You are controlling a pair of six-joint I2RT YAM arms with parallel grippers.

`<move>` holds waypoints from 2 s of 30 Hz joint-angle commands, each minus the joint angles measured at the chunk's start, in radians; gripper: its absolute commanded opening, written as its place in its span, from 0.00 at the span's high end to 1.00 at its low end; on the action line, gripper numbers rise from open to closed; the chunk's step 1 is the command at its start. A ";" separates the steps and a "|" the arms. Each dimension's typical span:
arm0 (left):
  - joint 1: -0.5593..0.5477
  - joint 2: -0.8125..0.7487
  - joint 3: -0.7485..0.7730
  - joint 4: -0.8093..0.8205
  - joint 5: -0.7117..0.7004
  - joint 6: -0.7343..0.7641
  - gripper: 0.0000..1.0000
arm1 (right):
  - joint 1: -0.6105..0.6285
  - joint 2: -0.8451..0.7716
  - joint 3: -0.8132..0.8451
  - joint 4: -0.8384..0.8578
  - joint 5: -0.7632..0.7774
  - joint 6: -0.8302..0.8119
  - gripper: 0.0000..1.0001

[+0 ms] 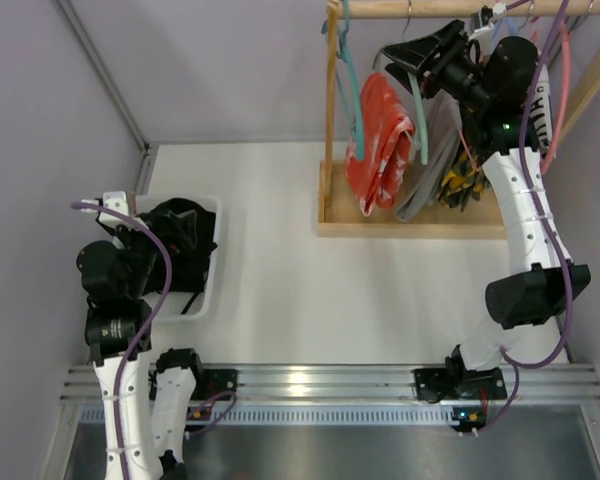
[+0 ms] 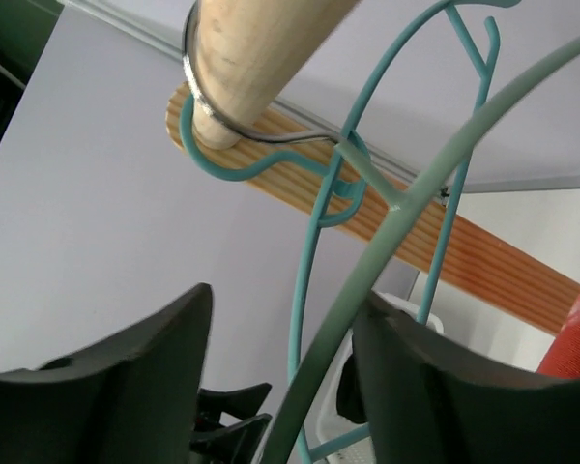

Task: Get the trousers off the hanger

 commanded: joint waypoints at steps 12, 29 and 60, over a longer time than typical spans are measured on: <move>0.002 0.027 0.039 0.010 0.012 -0.035 0.02 | -0.021 -0.078 -0.079 0.035 -0.015 0.131 0.66; 0.003 0.034 0.040 0.008 0.012 -0.043 0.02 | 0.007 -0.070 -0.081 0.127 -0.027 0.197 0.98; 0.003 0.004 0.050 0.010 0.070 0.083 0.02 | 0.029 -0.204 -0.117 0.467 -0.079 0.217 1.00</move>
